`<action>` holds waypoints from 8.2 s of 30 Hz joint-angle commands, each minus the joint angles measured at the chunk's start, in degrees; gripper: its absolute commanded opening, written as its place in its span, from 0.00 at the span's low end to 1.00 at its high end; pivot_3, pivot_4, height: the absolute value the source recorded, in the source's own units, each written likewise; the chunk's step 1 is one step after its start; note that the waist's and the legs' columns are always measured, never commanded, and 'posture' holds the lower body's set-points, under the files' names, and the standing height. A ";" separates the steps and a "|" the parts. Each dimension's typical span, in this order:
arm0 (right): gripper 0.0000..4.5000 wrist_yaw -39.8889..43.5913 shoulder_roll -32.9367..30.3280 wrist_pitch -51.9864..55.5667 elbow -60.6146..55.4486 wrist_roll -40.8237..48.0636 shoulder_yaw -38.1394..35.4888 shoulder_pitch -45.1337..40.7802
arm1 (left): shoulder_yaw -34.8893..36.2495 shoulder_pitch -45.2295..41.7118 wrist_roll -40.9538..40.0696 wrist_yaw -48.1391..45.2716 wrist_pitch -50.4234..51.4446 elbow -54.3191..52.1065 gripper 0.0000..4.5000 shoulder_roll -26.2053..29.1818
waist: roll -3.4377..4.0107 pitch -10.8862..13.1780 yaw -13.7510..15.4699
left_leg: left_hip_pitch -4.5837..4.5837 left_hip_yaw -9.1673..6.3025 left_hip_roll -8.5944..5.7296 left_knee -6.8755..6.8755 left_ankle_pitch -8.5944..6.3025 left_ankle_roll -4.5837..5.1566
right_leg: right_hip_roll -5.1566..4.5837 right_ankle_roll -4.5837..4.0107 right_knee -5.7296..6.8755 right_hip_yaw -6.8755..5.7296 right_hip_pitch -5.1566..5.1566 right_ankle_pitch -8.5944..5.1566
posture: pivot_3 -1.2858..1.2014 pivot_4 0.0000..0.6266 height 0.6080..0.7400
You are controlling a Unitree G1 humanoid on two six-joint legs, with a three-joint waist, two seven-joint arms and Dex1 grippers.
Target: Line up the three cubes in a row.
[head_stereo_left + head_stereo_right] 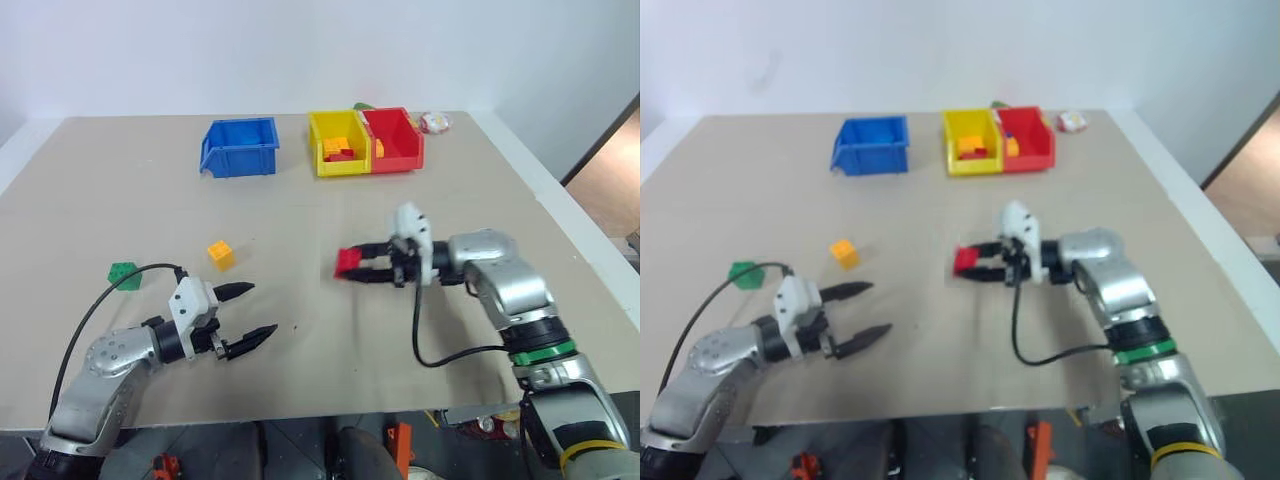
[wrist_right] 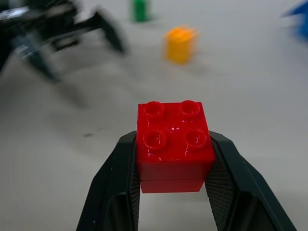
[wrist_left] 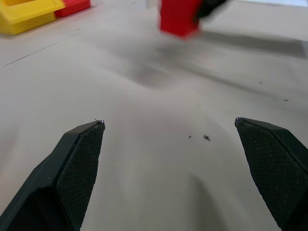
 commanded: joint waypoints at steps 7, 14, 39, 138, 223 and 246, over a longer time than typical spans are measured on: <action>0.28 3.08 2.03 -7.13 5.57 -3.21 1.41 -1.89 | 4.03 1.61 -1.97 -1.39 -1.51 -3.69 1.00 1.84 | 0.00 0.00 0.09 | 0.04 0.34 0.00 0.01 0.00 0.00 | -0.01 -0.04 0.00 0.09 -0.04 0.04 | 0.52 0.24 1.00; 0.28 4.79 1.68 -10.88 10.61 -4.34 0.92 -1.86 | 4.24 1.96 -1.63 -2.22 -1.59 -4.09 1.00 2.63 | 0.00 0.00 0.09 | 0.04 0.44 0.14 0.00 0.00 -0.01 | 0.07 -0.13 0.00 0.14 -0.12 0.10 | 0.52 0.24 1.00; 0.99 0.02 -2.03 0.01 -10.58 5.15 -8.54 2.46 | 14.73 0.85 -0.79 19.55 2.30 -5.52 1.00 -5.95 | -0.01 -0.01 0.36 | 0.00 0.49 0.44 0.00 -0.04 -0.07 | 0.13 -0.11 0.02 0.35 -0.26 0.18 | 0.52 0.24 1.00; 1.00 -7.04 -8.24 7.84 -26.36 11.45 -9.41 10.04 | -14.91 -35.34 15.34 -24.60 -17.34 40.35 0.30 -4.85 | -0.15 -0.03 0.42 | -0.31 1.02 0.75 0.43 -0.28 -0.24 | 1.01 -0.11 0.12 0.68 -0.71 0.38 | 0.52 0.24 1.00; 1.00 -10.02 -4.48 8.27 -22.47 12.35 -11.33 8.56 | 7.03 -20.20 11.00 10.36 -3.59 22.95 0.30 -3.19 | -0.20 -0.05 0.39 | -0.18 1.18 0.84 0.45 -0.28 -0.24 | 0.93 -0.12 0.14 0.85 -0.65 0.51 | 0.52 0.24 1.00; 1.00 -9.01 -4.14 8.13 -21.31 12.43 -10.59 7.89 | 3.20 2.94 9.74 37.24 16.14 -13.71 0.30 -19.72 | -0.21 -0.05 0.41 | -0.07 1.10 0.73 0.57 -0.30 -0.14 | 0.93 -0.06 0.11 1.16 -0.60 0.67 | 0.52 0.24 1.00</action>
